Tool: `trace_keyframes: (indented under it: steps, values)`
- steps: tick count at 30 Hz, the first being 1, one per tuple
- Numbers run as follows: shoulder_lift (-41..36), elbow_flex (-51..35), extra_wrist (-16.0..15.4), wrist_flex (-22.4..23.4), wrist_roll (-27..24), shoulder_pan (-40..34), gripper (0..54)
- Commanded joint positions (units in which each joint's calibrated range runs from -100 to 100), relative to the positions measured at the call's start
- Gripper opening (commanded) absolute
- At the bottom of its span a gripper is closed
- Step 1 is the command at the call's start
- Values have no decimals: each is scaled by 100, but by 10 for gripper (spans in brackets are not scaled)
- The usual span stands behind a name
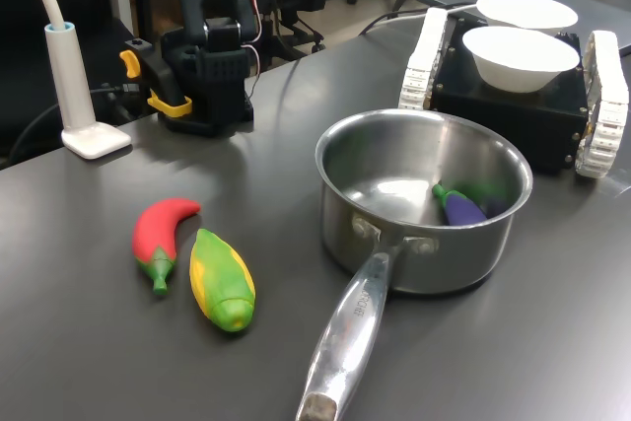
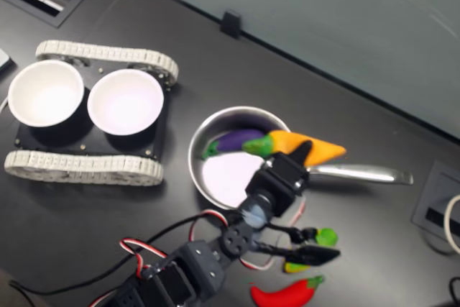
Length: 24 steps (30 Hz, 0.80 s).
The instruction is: Pick up the carrot and place them in the pan
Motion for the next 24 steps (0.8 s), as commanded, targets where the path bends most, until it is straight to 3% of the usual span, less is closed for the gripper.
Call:
trace_keyframes:
  steps: [1, 11, 16, 24]
  values:
    - [-526, 357, 258, -524, -83, -627, 4]
    - [-905, 2029, 880, -1266, -151, -1912, 4]
    - [-981, 2720, 981, -1598, -166, -2198, 4]
    - [-990, 3229, 989, -1675, -234, -2382, 4]
